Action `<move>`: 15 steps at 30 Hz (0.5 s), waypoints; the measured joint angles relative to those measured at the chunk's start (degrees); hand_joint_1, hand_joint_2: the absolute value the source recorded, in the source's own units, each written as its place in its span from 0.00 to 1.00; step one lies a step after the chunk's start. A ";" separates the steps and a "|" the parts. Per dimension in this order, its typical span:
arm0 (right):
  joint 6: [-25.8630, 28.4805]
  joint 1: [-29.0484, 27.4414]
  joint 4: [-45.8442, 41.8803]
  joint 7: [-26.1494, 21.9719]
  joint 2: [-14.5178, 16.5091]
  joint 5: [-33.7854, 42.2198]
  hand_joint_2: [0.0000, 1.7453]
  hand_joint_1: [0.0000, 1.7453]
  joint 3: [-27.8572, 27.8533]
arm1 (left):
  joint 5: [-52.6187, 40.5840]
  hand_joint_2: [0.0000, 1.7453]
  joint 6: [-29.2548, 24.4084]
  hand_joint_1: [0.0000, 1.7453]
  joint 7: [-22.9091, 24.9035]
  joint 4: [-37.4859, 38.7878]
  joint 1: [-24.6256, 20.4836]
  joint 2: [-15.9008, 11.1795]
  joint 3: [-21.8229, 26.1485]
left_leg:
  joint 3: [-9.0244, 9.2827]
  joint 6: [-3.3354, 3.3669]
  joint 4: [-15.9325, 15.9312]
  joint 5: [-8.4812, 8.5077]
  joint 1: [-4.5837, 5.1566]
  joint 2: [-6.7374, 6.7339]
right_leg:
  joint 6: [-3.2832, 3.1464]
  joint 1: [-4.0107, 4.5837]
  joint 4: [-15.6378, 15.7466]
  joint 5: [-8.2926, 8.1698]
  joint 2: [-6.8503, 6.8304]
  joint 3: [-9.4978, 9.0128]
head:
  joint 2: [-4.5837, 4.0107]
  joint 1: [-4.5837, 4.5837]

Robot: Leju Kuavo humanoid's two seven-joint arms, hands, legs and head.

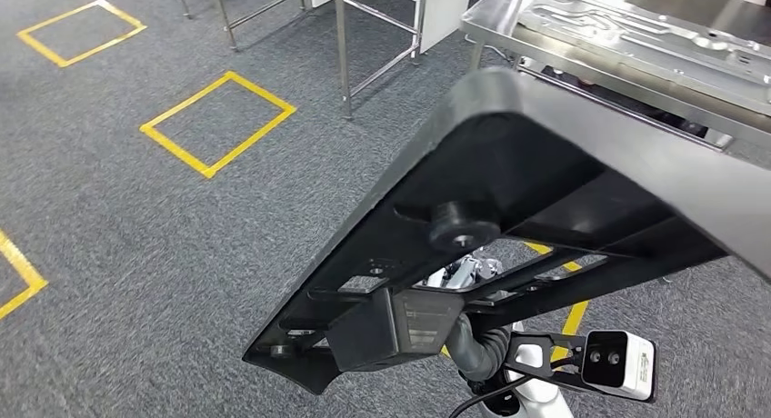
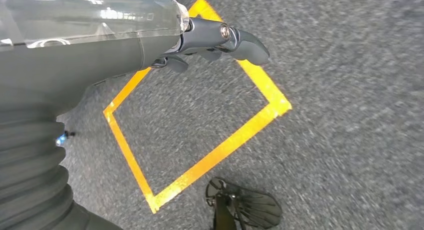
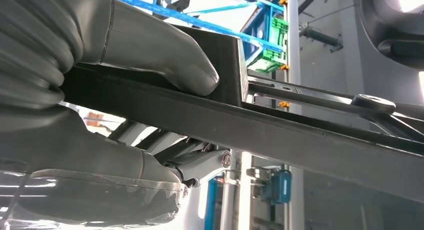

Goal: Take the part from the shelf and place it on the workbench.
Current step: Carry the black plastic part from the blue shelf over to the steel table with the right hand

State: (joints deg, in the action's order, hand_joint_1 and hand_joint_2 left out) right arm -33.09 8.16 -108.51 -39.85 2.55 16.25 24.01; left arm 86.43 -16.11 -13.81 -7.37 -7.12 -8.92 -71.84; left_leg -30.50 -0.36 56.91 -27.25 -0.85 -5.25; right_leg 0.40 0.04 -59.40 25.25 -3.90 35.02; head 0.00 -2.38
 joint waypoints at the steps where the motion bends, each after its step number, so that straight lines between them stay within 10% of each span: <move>1: -0.11 0.00 -0.03 0.02 0.00 -0.02 1.00 1.00 0.01 | 0.01 1.00 0.04 0.00 0.00 0.00 0.01 0.00 0.00 | 0.21 -0.32 0.02 -0.20 0.12 -0.55 | -0.32 0.28 1.29 -0.08 -0.46 -0.62 | 0.00 0.00; 4: -0.80 -0.26 -0.11 0.06 -0.01 -0.80 1.00 1.00 0.01 | 0.01 1.00 0.49 0.00 -0.28 0.00 -0.15 0.21 -0.01 | 0.91 -1.31 0.01 -0.83 0.06 -1.47 | -1.24 0.31 1.74 -0.10 1.64 -0.75 | 0.00 0.00; 6: -1.36 -0.39 -0.06 0.03 0.02 -1.96 1.00 1.00 -0.01 | 0.00 1.00 0.97 0.00 -0.58 0.00 -0.25 0.54 -0.01 | -0.05 -1.78 2.98 -2.90 -0.17 1.16 | -1.92 -0.10 2.24 -0.33 2.94 -1.21 | 0.00 -0.01; 10: -2.21 -0.66 0.54 0.05 0.10 -4.45 1.00 1.00 -0.01 | -0.09 1.00 1.20 0.00 0.21 0.00 0.38 1.12 -0.32 | -7.23 -2.02 16.43 -7.96 -0.27 4.75 | -2.41 -0.03 2.24 -0.34 6.10 -1.25 | 0.00 -0.02; 15: 0.94 1.06 2.26 1.36 0.09 -5.87 1.00 1.00 0.27 | -1.63 1.00 1.75 0.00 3.14 0.00 -0.37 2.17 -2.37 | -2.56 -1.27 2.91 0.49 -0.44 8.20 | -1.71 0.01 1.56 -0.10 9.98 -1.28 | 0.00 -0.02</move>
State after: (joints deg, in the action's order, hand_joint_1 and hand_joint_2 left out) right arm -32.15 9.23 -106.25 -38.50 2.63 10.37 24.28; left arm 84.80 -14.36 -10.67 -7.37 -7.49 -6.75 -74.20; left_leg -33.06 -1.63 59.83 -26.76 -1.29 2.95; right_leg -1.31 0.05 -57.84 25.15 6.08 33.74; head 0.00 -2.40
